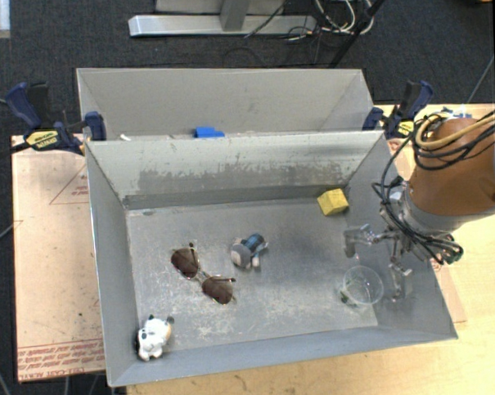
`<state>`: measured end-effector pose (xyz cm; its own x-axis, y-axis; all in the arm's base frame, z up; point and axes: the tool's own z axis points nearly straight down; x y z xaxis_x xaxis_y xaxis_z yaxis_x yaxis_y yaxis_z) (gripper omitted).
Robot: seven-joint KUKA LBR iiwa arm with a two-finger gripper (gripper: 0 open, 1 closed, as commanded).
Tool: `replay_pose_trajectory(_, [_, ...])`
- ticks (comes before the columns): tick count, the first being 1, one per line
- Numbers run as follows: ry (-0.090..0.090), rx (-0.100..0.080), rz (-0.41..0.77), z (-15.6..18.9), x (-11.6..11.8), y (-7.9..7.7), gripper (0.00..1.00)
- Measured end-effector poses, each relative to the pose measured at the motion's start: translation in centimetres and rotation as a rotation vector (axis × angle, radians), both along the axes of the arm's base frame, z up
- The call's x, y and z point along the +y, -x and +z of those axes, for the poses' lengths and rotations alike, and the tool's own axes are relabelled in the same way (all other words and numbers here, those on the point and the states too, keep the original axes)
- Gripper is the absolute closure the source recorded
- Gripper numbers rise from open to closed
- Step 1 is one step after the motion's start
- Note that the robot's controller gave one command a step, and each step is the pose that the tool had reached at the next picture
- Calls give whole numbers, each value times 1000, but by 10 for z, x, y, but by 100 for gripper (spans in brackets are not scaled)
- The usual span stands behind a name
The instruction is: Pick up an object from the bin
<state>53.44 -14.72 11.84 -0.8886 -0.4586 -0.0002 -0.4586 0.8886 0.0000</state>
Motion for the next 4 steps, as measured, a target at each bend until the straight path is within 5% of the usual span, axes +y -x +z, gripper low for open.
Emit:
replay_pose_trajectory(1, [-4,0,304,-9,0,-14,0])
replay_pose_trajectory(2, [-20,-3,437,-48,17,-25,0])
replay_pose_trajectory(3, [-28,-16,905,-47,13,-25,100])
replay_pose_trajectory(4, [-28,-16,905,-47,13,-25,100])
